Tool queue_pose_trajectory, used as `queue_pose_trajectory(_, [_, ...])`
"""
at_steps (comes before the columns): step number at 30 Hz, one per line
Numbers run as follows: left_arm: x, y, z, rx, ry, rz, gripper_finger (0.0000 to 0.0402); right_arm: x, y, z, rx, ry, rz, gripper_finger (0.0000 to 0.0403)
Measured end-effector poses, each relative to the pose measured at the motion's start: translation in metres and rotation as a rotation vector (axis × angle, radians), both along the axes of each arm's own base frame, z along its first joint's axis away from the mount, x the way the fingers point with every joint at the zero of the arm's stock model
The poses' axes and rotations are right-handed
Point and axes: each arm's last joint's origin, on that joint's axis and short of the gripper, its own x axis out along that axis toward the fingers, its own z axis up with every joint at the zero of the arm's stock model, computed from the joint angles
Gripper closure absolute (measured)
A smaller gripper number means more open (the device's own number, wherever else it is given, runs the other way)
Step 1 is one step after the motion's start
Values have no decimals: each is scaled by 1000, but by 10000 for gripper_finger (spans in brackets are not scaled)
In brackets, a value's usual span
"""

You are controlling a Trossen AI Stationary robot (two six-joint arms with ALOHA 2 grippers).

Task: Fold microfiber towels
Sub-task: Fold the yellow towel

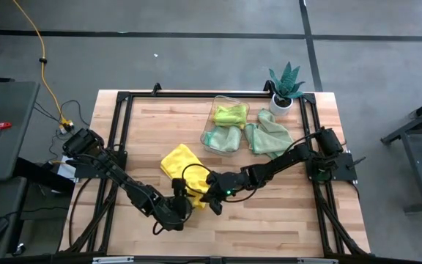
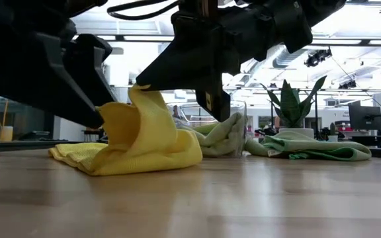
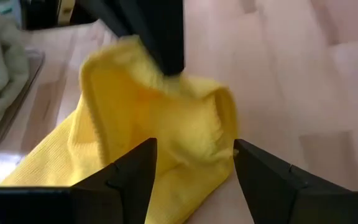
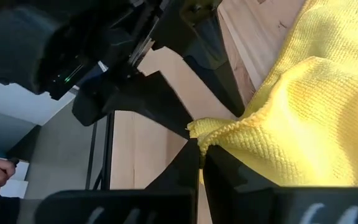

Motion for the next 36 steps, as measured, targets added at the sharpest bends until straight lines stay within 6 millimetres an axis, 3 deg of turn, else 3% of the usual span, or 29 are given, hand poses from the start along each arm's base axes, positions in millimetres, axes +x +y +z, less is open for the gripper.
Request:
queue_pose_trajectory(5, [0,1,-1,15,3,6,250,0,0,0,1,-2,0,403])
queue_pose_trajectory(12, [1,-1,2,6,-19,-6,387,0,-1,0,-1,-1,-2,403])
queue_pose_trajectory(18, [-4,1,14,-21,-9,-25,398,-2,-4,3,-5,19,20,403])
queue_pose_trajectory(26, [-39,14,77,-65,-27,-98,400,-36,-16,51,-162,124,67,403])
queue_pose_trajectory(31, [-69,37,123,-90,-85,-103,401,-71,-30,86,-239,223,26,403])
queue_pose_trajectory(36, [-90,64,172,-82,-88,-46,401,-107,-43,125,-259,215,-28,403])
